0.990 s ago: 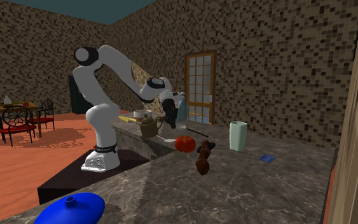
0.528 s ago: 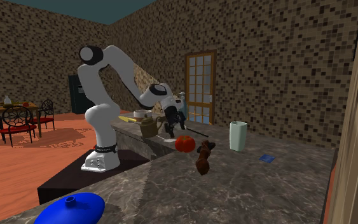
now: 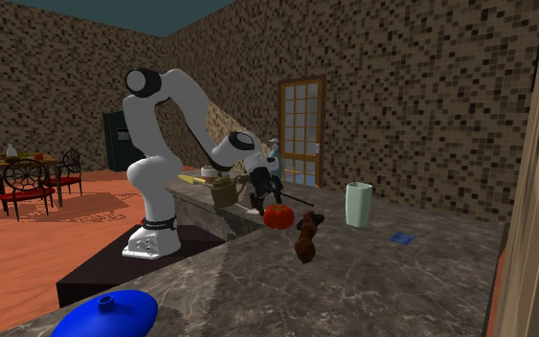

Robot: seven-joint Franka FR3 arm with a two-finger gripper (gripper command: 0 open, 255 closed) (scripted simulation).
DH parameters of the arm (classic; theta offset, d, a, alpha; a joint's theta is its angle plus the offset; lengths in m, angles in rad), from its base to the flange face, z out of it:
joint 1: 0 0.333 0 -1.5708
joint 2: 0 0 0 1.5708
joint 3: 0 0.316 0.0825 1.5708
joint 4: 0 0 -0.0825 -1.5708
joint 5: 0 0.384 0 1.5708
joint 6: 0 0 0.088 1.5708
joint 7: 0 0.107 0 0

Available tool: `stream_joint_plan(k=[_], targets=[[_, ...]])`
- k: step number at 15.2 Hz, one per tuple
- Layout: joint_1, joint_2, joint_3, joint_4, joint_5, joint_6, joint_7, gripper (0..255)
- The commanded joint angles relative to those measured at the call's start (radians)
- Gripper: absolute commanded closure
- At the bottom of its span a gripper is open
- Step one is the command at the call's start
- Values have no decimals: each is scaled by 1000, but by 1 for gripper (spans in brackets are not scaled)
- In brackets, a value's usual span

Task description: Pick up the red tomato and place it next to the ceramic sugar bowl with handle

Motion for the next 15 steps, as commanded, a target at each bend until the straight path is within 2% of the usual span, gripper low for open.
stream_joint_plan(k=[1, 5, 6, 15], targets=[[-2, 4, -1, 1, -5, 2, 3, 0], [-2, 4, -1, 1, -5, 2, 3, 0], [-2, 4, -1, 1, -5, 2, 3, 255], [-2, 4, -1, 1, -5, 2, 3, 255]])
